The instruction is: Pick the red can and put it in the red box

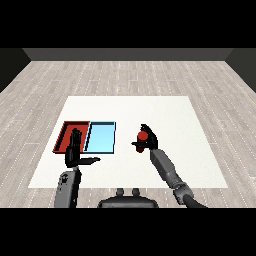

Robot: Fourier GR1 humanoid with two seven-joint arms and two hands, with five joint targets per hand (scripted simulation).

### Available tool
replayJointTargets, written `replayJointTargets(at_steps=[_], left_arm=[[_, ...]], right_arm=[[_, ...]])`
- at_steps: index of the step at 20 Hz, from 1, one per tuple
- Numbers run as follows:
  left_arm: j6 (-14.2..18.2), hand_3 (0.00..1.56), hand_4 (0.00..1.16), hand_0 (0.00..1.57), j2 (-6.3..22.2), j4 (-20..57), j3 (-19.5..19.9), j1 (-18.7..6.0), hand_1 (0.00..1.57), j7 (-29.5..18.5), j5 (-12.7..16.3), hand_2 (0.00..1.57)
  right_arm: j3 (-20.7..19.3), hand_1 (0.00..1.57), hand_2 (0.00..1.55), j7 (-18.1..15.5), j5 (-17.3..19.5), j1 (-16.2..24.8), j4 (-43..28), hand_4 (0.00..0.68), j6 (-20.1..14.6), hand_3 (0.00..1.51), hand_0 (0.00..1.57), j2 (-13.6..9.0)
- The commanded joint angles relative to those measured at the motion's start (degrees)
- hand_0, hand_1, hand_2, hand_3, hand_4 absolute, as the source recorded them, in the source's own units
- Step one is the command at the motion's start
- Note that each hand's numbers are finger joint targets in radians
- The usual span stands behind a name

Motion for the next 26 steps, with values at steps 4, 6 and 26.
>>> replayJointTargets(at_steps=[4,6,26], left_arm=[[-0.55,0.0,0.0,0.0,0.66,-3.04,0.18,-0.03,0.0,3.41,1.32,0.0],[0.71,0.0,0.0,0.0,-0.24,-0.39,-0.19,1.17,0.0,-1.16,-1.19,0.0],[3.72,0.0,0.0,0.0,-2.34,1.22,-9.69,-2.67,0.0,4.1,-5.1,0.0]], right_arm=[[0.75,1.5,1.47,4.16,3.87,0.81,-3.44,0.667,-5.12,1.44,1.5,0.05],[0.65,1.49,1.46,0.26,2.94,-1.78,1.0,0.667,-5.55,1.44,1.49,0.32],[4.55,1.44,1.45,5.95,10.1,9.57,-26.16,0.649,-8.37,1.41,1.44,-0.94]])
